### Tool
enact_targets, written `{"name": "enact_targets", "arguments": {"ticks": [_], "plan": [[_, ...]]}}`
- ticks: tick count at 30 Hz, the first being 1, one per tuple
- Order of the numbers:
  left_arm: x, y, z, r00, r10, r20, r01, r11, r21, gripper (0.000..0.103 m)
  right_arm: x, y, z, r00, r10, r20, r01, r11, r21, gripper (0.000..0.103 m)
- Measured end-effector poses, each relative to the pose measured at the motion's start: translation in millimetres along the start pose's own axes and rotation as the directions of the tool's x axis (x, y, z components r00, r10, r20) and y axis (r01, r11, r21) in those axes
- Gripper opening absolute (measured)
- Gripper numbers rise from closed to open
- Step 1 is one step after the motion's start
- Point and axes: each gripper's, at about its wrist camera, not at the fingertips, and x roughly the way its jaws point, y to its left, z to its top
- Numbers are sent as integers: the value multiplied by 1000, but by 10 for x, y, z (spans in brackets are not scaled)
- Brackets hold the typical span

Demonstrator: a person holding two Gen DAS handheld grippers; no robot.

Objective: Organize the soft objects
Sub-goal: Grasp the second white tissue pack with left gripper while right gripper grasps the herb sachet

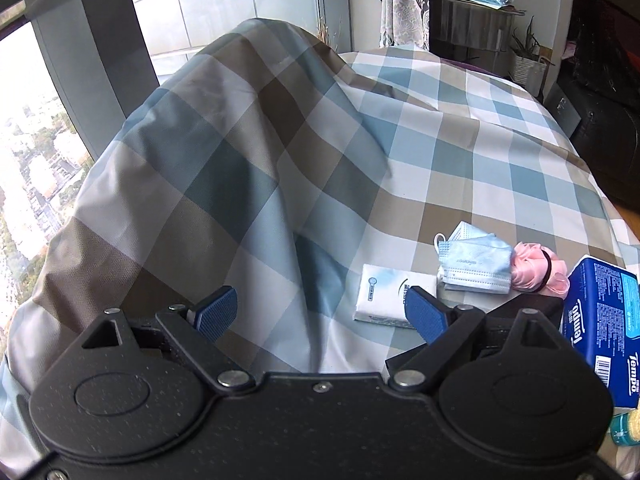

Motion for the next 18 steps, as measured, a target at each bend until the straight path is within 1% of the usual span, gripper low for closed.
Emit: {"name": "enact_targets", "arguments": {"ticks": [3, 7, 9, 11, 13, 15, 17, 18], "plan": [[31, 14, -19, 1000, -12, -7, 12, 1000, 6, 88, -21, 381, 42, 994, 112, 3, -112, 994, -12, 102], [48, 29, -40, 1000, -14, -7, 14, 1000, 15, 88, 7, 811, 20, 973, 227, -30, -229, 970, -81, 102], [55, 43, -52, 1000, -13, -6, 13, 1000, 16, 88, 24, 999, -34, 964, 263, -49, -267, 953, -146, 102], [67, 55, -60, 1000, -16, -10, 16, 1000, 14, 88, 68, 1162, -121, 951, 301, -76, -310, 925, -220, 102], [95, 58, -68, 1000, -19, -16, 20, 1000, 14, 88, 126, 1295, -210, 944, 316, -96, -330, 902, -278, 102], [123, 57, -81, 1000, -21, -21, 21, 1000, 16, 88, 185, 1381, -269, 935, 334, -118, -354, 881, -313, 101], [152, 48, -93, 999, -23, -28, 23, 999, 22, 88, 269, 1431, -315, 927, 347, -142, -374, 869, -323, 101], [164, 41, -102, 999, -23, -30, 24, 999, 24, 88, 307, 1456, -330, 922, 354, -158, -387, 864, -322, 99]]}}
